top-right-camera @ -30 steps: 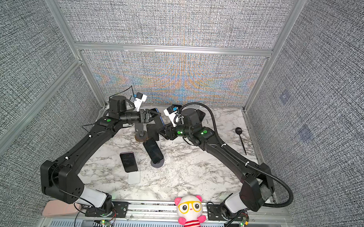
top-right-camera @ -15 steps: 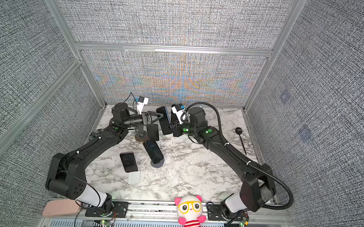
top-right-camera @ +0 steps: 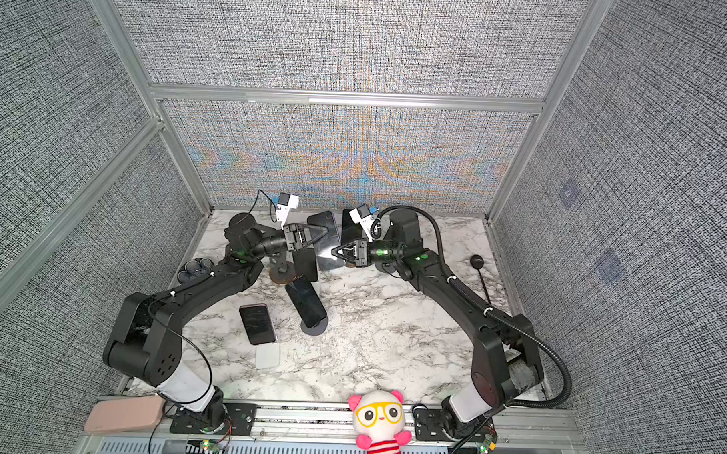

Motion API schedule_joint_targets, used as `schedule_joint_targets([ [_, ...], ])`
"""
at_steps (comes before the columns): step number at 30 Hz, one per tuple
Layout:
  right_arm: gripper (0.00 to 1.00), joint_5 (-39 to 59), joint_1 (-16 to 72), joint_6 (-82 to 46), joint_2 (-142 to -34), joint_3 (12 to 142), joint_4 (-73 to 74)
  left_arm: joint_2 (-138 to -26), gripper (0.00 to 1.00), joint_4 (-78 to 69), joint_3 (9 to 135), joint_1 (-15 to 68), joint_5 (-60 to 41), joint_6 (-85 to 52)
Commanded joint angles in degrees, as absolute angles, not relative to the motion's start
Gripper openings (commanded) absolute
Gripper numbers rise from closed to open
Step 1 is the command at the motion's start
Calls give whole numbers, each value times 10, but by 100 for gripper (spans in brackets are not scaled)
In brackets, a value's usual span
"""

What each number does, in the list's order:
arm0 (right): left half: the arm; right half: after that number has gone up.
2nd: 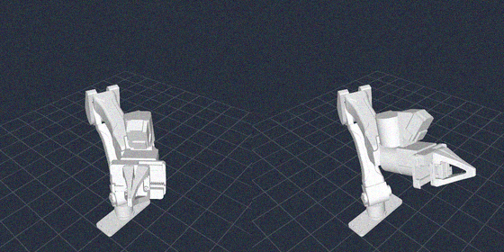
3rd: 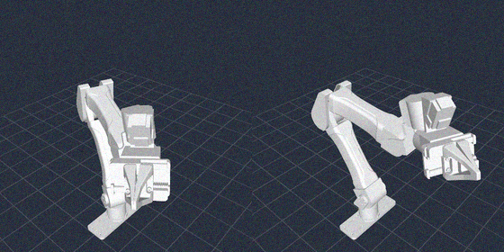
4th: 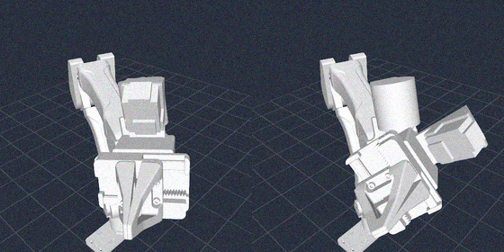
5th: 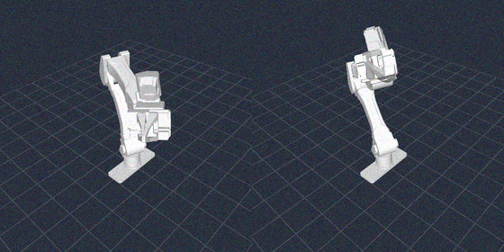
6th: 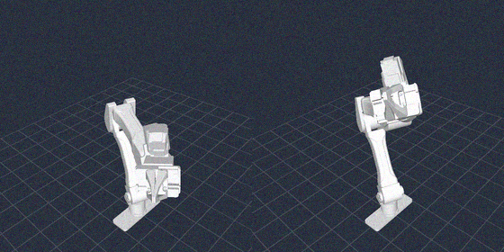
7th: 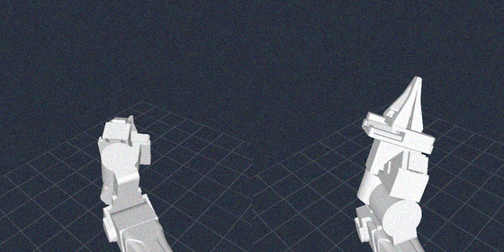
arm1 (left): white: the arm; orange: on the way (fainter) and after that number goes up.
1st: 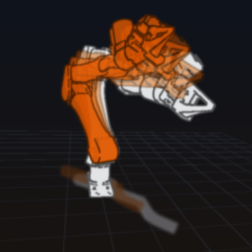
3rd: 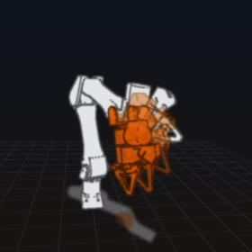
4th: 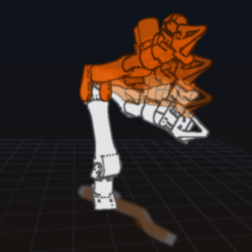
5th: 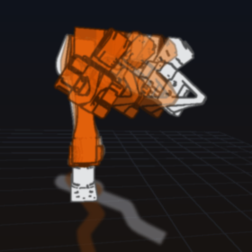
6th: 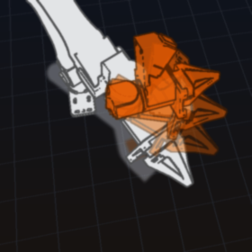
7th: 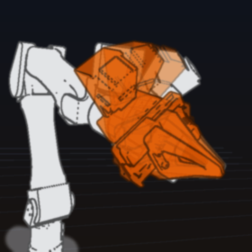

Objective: Remove the phone from the phone stand

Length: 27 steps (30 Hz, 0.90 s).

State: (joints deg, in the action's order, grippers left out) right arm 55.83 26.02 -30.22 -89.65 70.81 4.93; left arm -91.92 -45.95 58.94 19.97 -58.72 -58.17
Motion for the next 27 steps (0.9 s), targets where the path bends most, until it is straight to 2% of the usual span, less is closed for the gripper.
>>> schedule_joint_targets([
  [1,0,569,260,-304,-901,716,69,-901,3,-450,587,202,-580,-546],
  [2,6,564,258,-301,-902,715,64,-897,0,-439,587,202,-576,-535],
  [3,16,559,257,-296,-901,715,58,-893,0,-423,588,202,-572,-527],
  [4,31,553,254,-290,-898,715,50,-891,0,-415,589,203,-567,-519],
  [6,71,515,252,-254,-882,719,-4,-886,0,-396,588,204,-550,-512],
  [7,85,482,252,-223,-871,724,-46,-882,0,-384,587,205,-538,-507],
  [8,94,434,256,-185,-856,731,-100,-878,0,-361,588,208,-521,-492],
  [9,99,380,261,-156,-844,737,-147,-872,0,-324,591,211,-496,-472],
  [12,99,234,289,-107,-811,740,-224,-851,0,-215,606,226,-412,-411],
  [14,99,181,317,-99,-797,737,-232,-844,0,-161,617,238,-359,-388],
  [18,99,69,385,-86,-793,726,-193,-847,0,-170,619,254,-331,-398],
  [27,99,17,429,-100,-862,758,-143,-854,0,-187,628,276,-330,-410],
])
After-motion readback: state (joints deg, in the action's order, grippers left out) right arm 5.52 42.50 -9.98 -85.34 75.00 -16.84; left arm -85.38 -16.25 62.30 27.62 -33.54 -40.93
